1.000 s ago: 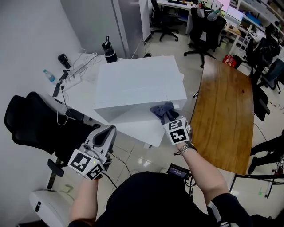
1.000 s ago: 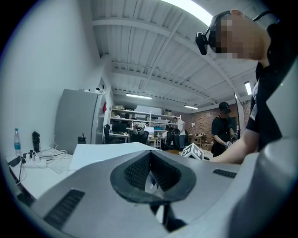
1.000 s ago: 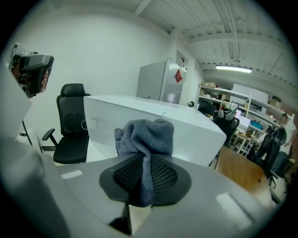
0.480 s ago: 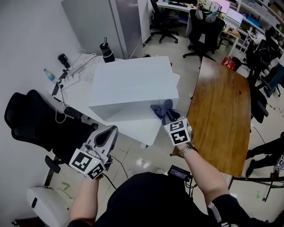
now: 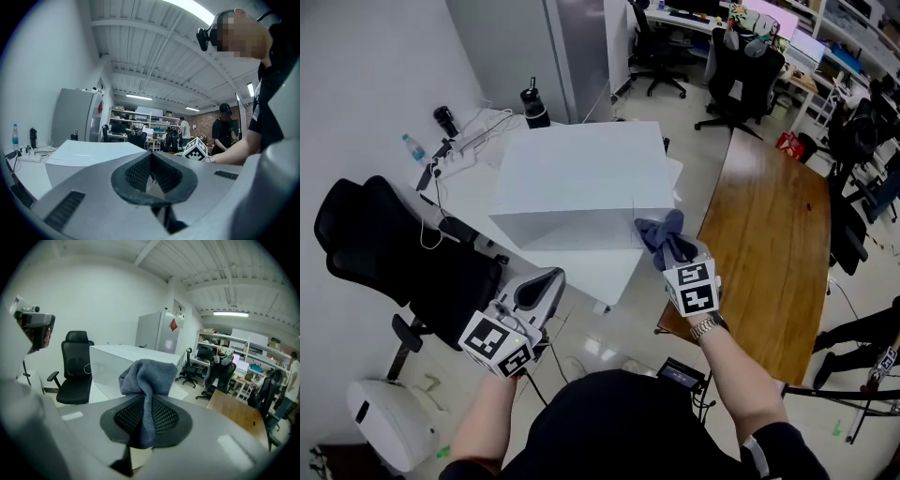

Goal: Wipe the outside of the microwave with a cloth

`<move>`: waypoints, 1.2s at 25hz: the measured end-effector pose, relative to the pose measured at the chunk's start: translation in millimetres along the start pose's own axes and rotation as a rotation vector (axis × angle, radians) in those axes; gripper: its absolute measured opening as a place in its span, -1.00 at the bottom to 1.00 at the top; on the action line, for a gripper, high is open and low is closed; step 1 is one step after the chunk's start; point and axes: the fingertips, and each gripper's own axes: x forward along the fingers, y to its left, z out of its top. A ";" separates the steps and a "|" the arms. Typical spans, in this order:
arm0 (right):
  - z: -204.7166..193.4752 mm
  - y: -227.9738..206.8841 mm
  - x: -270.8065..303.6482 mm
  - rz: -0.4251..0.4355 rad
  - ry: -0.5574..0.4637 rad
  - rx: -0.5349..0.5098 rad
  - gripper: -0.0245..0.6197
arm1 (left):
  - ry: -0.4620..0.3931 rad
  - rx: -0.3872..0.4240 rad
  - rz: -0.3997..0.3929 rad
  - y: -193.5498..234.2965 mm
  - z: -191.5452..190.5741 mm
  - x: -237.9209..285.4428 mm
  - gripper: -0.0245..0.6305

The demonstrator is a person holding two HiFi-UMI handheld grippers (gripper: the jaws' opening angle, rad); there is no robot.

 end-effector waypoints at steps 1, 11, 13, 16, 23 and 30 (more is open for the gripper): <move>1.5 -1.0 -5.5 0.002 -0.007 0.002 -0.77 | 0.000 -0.001 -0.003 -3.9 -0.7 1.7 -0.91; 30.2 7.9 -54.2 0.058 -0.109 0.001 -0.76 | -0.013 -0.008 -0.032 -31.5 -1.3 20.6 -0.91; 38.0 12.6 -63.4 0.076 -0.132 0.008 -0.76 | -0.018 -0.009 -0.034 -34.5 0.1 23.2 -0.91; 47.0 22.7 -76.9 0.110 -0.166 0.011 -0.76 | -0.024 -0.010 -0.027 -37.2 1.3 24.7 -0.91; 61.7 41.0 -95.9 0.158 -0.227 0.011 -0.76 | -0.037 -0.013 0.003 -36.0 1.7 22.5 -0.91; 66.6 54.0 -106.6 0.189 -0.251 0.009 -0.76 | -0.043 -0.011 0.023 -35.9 2.2 22.2 -0.91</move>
